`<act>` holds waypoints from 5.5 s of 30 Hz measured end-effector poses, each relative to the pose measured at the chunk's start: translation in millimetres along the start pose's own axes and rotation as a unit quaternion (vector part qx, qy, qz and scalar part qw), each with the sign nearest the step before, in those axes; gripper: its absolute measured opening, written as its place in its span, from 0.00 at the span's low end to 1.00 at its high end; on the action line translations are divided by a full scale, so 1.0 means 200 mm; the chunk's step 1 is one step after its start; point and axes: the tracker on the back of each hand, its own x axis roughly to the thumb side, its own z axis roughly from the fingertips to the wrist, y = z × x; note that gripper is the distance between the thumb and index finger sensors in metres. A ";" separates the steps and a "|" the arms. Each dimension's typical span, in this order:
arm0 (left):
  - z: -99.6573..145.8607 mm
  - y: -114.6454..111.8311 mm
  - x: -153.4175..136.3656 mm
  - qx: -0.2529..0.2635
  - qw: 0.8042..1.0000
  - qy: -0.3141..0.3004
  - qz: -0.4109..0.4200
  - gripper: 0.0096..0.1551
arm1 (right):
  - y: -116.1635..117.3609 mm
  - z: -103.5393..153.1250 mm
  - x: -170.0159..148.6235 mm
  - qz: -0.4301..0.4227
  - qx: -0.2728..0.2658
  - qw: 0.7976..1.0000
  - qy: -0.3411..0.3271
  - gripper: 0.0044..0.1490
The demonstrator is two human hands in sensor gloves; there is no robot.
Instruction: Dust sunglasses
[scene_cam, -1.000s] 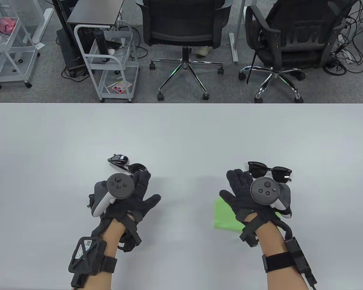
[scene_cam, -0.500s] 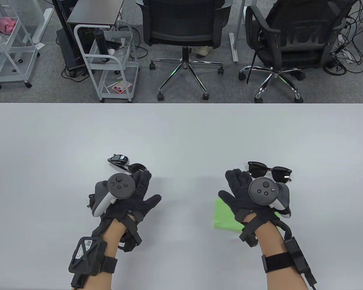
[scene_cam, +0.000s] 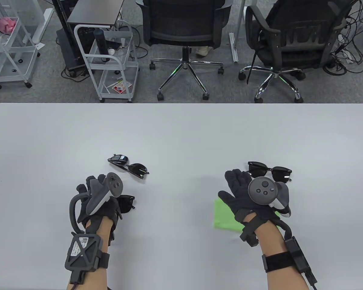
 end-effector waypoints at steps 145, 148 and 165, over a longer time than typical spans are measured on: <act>0.43 0.06 0.65 -0.182 0.773 -0.367 0.484 0.59 | 0.20 -0.01 0.25 -0.401 0.004 0.912 -0.082 0.35; 0.44 0.09 0.65 -0.168 0.771 -0.374 0.487 0.58 | 0.20 -0.02 0.23 -0.412 0.017 0.907 -0.090 0.31; 0.38 0.13 0.50 -0.126 0.723 -0.328 0.594 0.58 | 0.17 -0.01 0.22 -0.417 0.019 0.905 -0.085 0.27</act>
